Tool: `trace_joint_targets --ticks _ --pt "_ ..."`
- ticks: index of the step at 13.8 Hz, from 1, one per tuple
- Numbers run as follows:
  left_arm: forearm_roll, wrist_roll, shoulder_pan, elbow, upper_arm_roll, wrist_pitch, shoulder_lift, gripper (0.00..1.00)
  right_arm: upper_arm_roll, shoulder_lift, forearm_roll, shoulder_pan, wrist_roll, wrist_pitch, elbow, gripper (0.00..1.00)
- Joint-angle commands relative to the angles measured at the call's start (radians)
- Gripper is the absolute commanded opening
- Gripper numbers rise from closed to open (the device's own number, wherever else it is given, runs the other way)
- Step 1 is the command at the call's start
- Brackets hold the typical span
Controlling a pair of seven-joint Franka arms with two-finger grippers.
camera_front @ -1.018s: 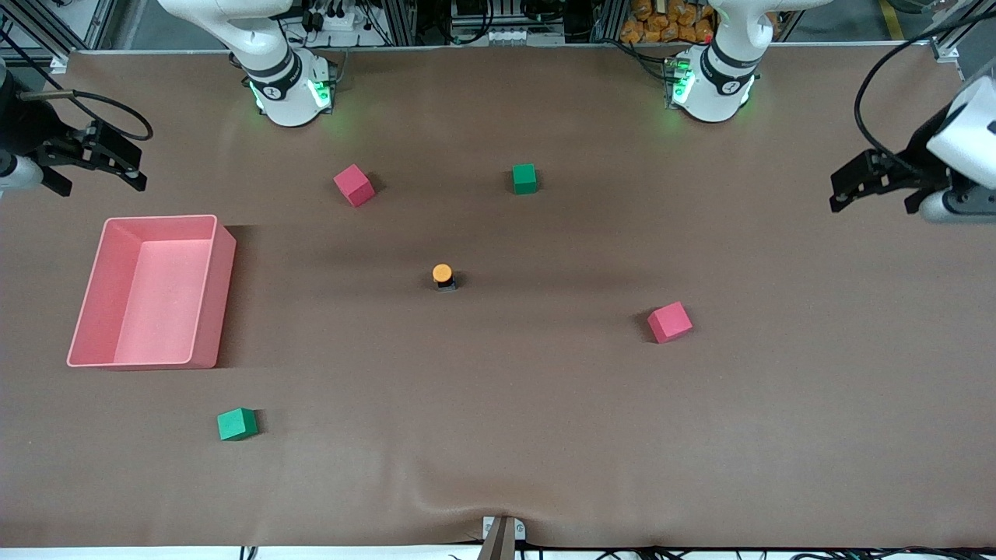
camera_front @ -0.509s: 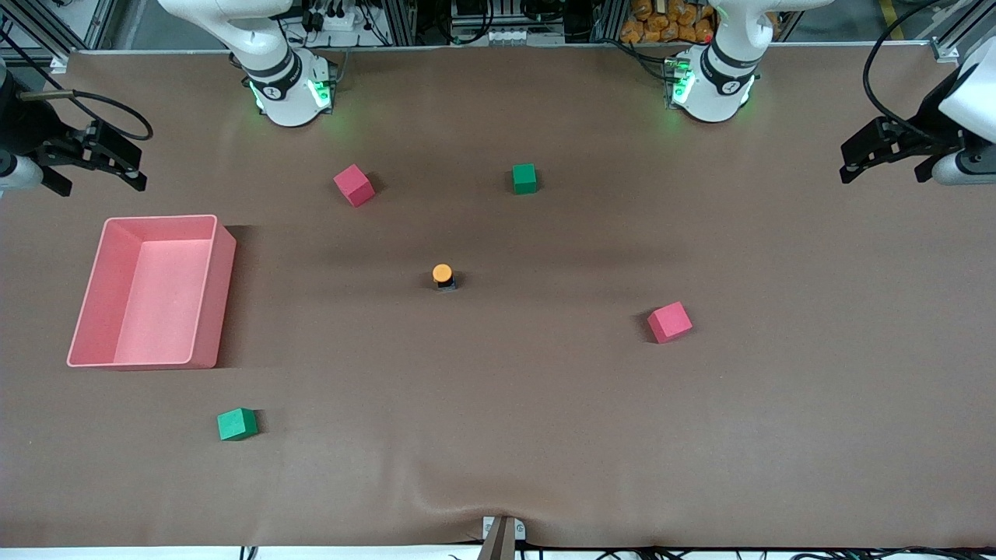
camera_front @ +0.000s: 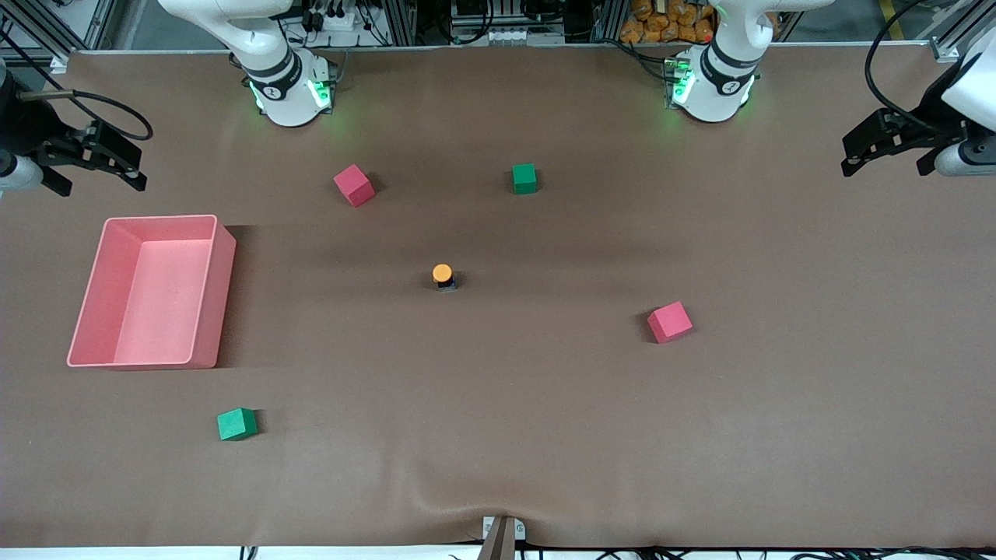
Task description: Place and upright button with both arms
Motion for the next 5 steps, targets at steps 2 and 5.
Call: trace_joint_targets --ticks 2,5 --pt "0.003 0.012 -0.009 0.009 0.012 -0.022 -0.016 1.00 0.007 0.008 0.001 -0.010 -0.005 -0.012 0.020 1.00" --pt "0.000 0.010 -0.009 0.009 0.012 -0.022 -0.019 1.00 0.007 0.008 0.001 -0.010 -0.005 -0.012 0.020 1.00"
